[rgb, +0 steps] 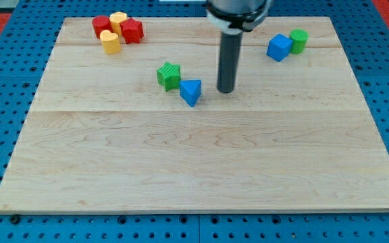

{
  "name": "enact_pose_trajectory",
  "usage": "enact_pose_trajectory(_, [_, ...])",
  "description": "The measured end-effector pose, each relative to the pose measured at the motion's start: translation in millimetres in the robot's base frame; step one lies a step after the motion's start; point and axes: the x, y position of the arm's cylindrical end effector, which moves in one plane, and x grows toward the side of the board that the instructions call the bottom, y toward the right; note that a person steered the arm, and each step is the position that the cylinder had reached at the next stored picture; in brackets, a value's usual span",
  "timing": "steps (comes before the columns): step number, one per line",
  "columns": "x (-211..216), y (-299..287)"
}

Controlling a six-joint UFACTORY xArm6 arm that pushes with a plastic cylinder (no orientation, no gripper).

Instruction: Push the green circle and blue cube towards the center of the board

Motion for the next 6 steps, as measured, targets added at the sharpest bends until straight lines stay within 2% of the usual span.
enact_pose_trajectory(1, [-1.2, -41.6])
enact_pose_trajectory(2, [-16.1, -37.0])
enact_pose_trajectory(3, [-50.1, 101.2])
enact_pose_trajectory(4, [-106.3, 198.9])
enact_pose_trajectory(5, [-139.9, 218.3])
enact_pose_trajectory(6, [-152.4, 185.0])
